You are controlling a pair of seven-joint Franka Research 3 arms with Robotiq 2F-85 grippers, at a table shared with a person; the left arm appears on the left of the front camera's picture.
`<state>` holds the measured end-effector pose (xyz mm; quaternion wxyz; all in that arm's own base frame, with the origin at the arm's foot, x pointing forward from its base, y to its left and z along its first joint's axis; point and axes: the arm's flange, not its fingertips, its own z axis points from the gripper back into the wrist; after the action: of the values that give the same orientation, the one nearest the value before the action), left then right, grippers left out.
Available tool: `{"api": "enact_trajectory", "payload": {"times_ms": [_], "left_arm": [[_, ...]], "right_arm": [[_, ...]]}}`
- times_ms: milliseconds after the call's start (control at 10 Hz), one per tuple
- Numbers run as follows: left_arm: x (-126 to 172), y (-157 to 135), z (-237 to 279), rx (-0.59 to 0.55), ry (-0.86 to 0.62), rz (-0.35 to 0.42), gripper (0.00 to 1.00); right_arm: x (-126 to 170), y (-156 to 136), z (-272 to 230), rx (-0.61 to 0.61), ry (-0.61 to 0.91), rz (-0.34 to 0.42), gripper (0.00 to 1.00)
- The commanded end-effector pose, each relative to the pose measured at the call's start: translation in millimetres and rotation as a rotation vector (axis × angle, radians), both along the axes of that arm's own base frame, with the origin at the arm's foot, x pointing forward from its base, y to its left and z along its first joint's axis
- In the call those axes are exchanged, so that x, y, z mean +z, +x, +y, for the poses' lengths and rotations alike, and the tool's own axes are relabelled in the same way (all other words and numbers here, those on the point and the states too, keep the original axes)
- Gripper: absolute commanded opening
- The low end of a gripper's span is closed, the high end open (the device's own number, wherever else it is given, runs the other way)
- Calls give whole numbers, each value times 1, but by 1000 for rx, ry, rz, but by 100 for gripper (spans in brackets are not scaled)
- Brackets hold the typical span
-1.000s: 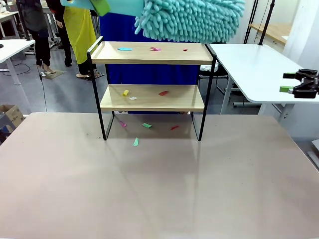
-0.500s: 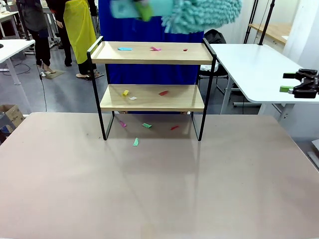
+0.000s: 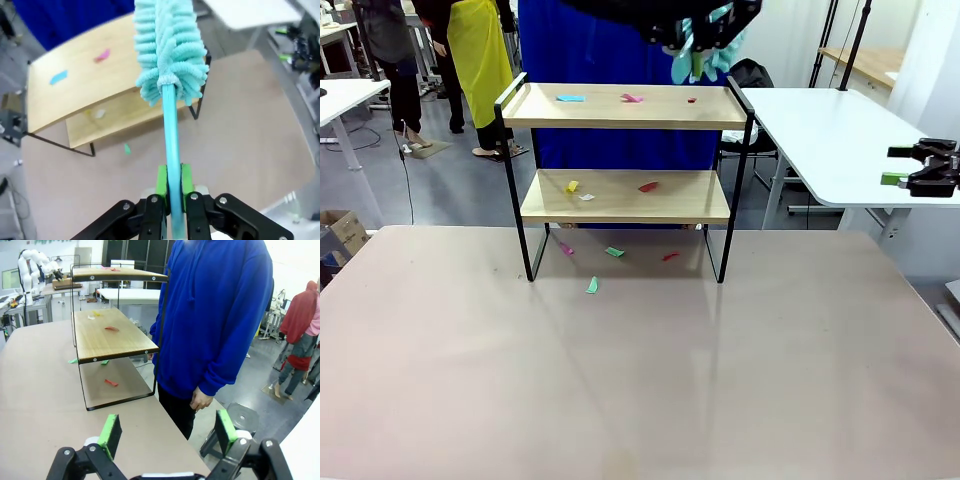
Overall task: Clean the shelf.
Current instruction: Clean the specific section of the Shelf indicated by the human with the Duster.
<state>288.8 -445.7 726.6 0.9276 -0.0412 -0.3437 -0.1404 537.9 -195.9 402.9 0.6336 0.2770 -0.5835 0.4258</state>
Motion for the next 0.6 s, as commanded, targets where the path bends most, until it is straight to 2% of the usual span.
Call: {"api": "enact_trajectory", "payload": {"times_ms": [0,200,500], "left_arm": [[20,6,-41,92,-61,-6,13],[9,21,-53,157,-130,53,13],[-8,36,-63,201,-142,76,13]], "right_arm": [[2,-1,2,2,0,-3,100],[2,-1,2,2,0,-3,100],[2,-1,2,2,0,-3,100]]}}
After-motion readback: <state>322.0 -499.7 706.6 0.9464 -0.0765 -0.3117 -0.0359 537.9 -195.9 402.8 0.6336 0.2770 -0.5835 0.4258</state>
